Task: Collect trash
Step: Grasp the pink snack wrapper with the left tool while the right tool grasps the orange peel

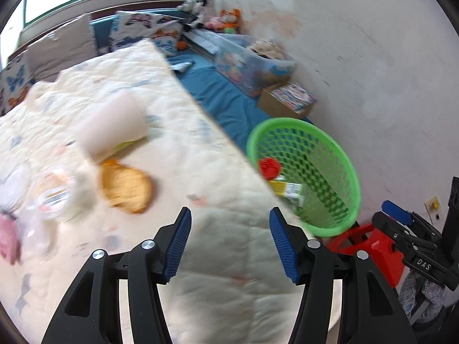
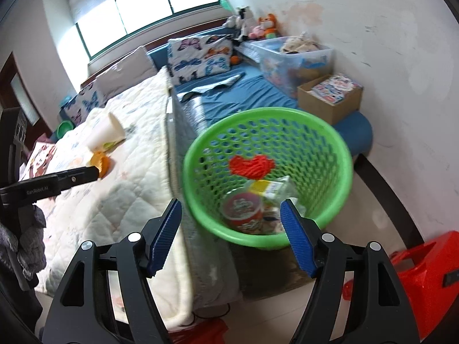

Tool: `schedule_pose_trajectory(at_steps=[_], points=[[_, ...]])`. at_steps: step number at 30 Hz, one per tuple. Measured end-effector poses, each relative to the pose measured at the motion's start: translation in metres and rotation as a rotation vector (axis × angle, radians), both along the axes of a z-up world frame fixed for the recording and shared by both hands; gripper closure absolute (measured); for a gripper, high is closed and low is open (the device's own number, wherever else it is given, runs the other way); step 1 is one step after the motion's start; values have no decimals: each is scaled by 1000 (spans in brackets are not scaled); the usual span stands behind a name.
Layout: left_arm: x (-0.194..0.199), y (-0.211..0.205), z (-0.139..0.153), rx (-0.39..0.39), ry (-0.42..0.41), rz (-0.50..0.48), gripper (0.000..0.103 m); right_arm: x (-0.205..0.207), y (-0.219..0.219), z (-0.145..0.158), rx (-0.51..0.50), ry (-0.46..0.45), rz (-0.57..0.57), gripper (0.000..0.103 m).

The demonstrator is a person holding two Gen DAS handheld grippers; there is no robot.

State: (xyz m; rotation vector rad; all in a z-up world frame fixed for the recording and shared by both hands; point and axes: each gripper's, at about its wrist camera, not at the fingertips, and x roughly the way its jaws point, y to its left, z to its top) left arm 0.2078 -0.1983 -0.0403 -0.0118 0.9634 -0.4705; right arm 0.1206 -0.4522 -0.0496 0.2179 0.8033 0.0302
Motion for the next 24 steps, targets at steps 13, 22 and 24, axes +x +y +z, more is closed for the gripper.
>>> schedule_pose_trajectory(at_steps=[13,22,24], points=[[-1,151,11,27,-14,412,47,34,77,7,-14,-7,183,31],[18,263,0,25,64,762,36,53,128,10,-16,-10,308,31],[26,281,-5,32,88,829,31,57,137,9,-18,-9,330,31]])
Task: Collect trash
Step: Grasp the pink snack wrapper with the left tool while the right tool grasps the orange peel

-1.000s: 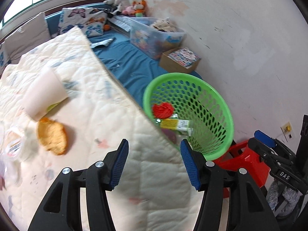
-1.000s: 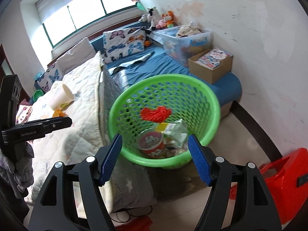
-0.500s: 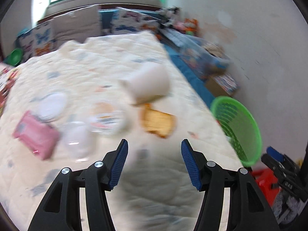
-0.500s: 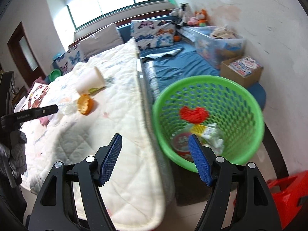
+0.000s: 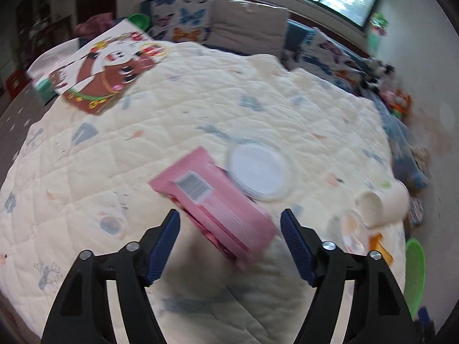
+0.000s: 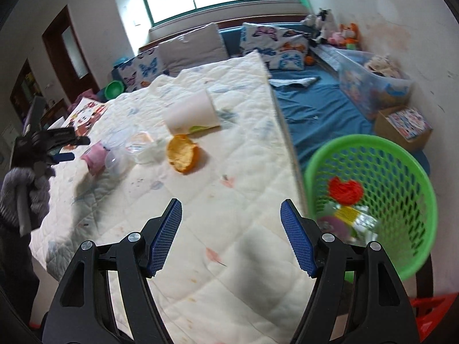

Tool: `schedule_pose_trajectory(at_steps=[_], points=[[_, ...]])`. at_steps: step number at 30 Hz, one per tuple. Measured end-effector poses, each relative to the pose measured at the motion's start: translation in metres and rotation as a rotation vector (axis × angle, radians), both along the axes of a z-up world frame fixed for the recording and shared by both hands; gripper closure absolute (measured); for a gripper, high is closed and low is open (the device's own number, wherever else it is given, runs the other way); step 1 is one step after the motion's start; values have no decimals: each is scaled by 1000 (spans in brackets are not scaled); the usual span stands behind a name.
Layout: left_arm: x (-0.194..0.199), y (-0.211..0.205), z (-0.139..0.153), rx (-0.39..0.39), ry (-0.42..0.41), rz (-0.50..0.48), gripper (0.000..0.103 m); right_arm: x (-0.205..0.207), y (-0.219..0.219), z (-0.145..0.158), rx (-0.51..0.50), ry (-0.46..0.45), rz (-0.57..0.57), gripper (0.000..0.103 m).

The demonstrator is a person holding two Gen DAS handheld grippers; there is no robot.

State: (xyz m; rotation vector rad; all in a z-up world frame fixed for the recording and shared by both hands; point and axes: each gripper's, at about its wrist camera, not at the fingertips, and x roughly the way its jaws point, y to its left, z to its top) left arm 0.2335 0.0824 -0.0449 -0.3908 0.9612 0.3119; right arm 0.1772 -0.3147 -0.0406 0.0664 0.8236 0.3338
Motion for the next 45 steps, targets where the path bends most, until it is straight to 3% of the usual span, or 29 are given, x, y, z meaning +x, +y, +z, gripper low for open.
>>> schedule_pose_trajectory(at_steps=[12,28,34,38,45], points=[[31,14,-27,-50,102,114,20,23,36,-14,-2,38,87,31],[37,7,-46,-56,136,105,21,47,59,-21,-9,65,143,31],[36,10,-47,-67,134,90,35,55,70,-23,-25,71,167,31],[30,16,-45,-94,121,77,54,64,77,-22,-27,71,183,31],[15,22,-38,-106,94,41,71,89,94,-32,-58,84,192,31]])
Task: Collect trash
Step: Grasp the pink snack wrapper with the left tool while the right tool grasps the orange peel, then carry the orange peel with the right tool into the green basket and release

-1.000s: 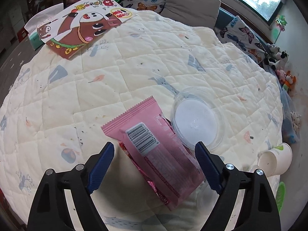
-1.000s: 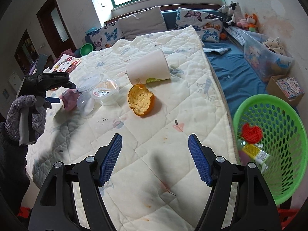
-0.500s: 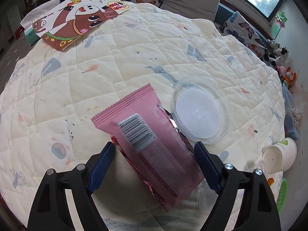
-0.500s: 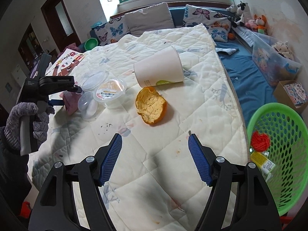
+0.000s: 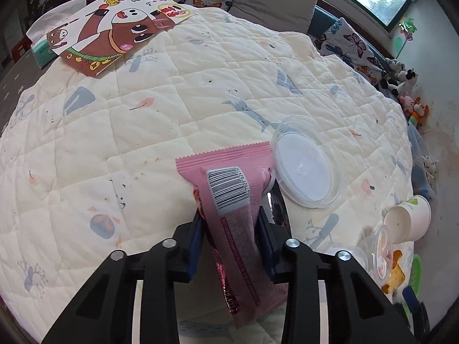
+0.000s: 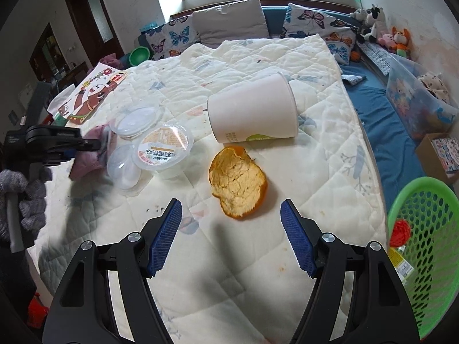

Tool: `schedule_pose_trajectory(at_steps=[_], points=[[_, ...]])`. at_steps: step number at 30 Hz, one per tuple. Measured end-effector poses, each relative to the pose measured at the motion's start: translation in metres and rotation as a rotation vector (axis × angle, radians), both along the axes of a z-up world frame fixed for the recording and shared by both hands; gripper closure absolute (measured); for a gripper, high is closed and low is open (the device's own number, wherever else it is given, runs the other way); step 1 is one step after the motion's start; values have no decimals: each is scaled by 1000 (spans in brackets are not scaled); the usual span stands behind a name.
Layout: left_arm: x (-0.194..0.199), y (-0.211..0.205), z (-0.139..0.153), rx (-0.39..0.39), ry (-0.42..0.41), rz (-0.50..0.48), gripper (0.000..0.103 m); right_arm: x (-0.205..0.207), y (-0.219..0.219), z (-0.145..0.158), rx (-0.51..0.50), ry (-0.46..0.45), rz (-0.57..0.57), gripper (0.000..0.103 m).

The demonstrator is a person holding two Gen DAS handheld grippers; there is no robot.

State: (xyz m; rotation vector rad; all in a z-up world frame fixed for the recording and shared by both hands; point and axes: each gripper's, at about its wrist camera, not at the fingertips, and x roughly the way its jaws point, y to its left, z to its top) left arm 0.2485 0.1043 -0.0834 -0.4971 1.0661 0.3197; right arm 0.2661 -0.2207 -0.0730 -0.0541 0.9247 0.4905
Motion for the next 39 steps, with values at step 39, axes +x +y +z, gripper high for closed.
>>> schedule_pose_trajectory(at_steps=[39], points=[[-43,-105,75,-60,-194,-393,77,-41,-56,19,-17,-67,-178,65]])
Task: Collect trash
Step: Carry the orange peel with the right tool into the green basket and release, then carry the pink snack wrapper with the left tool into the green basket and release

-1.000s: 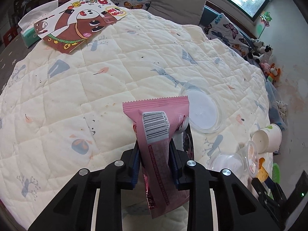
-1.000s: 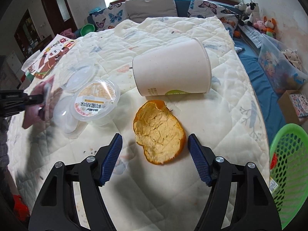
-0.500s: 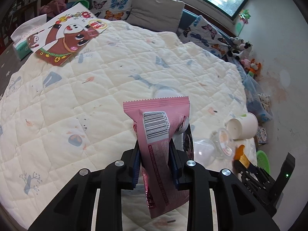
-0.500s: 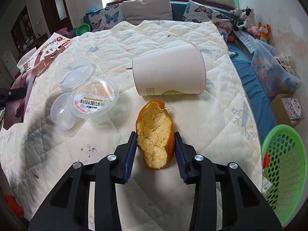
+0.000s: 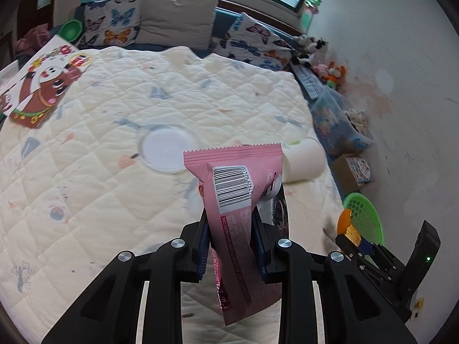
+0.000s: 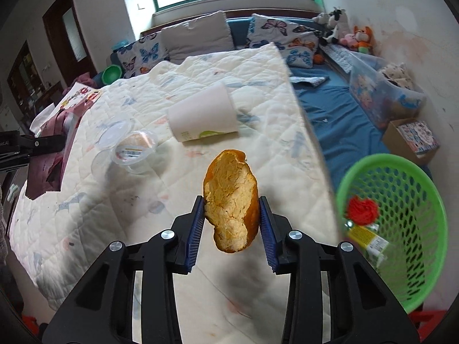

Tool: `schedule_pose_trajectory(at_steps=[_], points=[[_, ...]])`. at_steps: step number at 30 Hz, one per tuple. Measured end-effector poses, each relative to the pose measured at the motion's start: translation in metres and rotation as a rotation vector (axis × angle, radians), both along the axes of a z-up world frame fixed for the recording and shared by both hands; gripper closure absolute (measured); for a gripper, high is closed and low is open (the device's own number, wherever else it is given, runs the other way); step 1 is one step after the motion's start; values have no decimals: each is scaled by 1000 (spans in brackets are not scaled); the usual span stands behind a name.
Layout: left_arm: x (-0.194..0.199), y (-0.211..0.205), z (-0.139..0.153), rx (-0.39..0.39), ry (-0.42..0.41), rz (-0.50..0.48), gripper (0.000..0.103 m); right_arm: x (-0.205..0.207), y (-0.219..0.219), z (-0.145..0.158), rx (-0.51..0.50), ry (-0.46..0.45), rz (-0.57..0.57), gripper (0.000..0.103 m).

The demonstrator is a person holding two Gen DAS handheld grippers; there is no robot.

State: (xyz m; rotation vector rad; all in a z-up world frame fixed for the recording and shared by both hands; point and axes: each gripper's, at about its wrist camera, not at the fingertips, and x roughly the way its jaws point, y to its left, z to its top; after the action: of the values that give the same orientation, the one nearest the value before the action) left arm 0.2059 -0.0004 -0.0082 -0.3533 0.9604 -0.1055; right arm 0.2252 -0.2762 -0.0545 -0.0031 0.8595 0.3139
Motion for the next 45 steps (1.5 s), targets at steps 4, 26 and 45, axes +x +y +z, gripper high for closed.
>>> schedule_pose_trajectory(at_steps=[4,26,45], points=[[5,-36,3,-1,3,-79,77,-14,-38,-1,-13,6,-78,65],[17,-217,3,72,16,-398,77,-64,-220,-22,56,45,-443,45],[31,-350,-36,151,84,-607,77,-122,-244,-6,85,-22,-513,35]])
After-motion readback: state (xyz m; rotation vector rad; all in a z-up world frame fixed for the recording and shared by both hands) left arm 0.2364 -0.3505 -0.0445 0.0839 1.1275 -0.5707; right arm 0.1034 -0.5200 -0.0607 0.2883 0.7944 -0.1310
